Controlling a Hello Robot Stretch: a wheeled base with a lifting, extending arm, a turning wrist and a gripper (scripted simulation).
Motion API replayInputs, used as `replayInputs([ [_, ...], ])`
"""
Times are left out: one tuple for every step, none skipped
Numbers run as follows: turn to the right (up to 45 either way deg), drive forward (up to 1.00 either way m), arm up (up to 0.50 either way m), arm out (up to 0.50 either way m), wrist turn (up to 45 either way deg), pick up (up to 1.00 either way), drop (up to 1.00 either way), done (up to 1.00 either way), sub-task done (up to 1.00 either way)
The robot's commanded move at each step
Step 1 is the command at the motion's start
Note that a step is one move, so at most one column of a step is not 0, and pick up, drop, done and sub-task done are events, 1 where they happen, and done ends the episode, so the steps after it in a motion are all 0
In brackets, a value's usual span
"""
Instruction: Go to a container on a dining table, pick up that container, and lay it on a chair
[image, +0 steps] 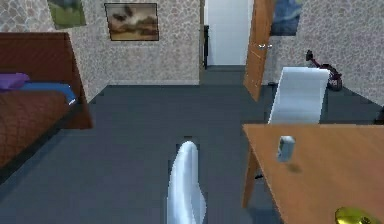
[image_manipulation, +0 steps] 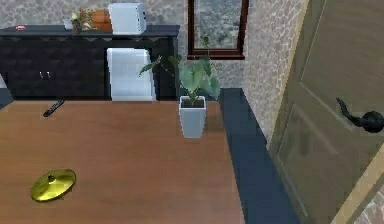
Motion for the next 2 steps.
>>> replayInputs([
  [-36.0,0.0,0.0,0.0,0.0,0.0,0.0,0.0,0.0],
  [0.0,0.0,0.5,0.0,0.0,0.0,0.0,0.0,0.0],
])
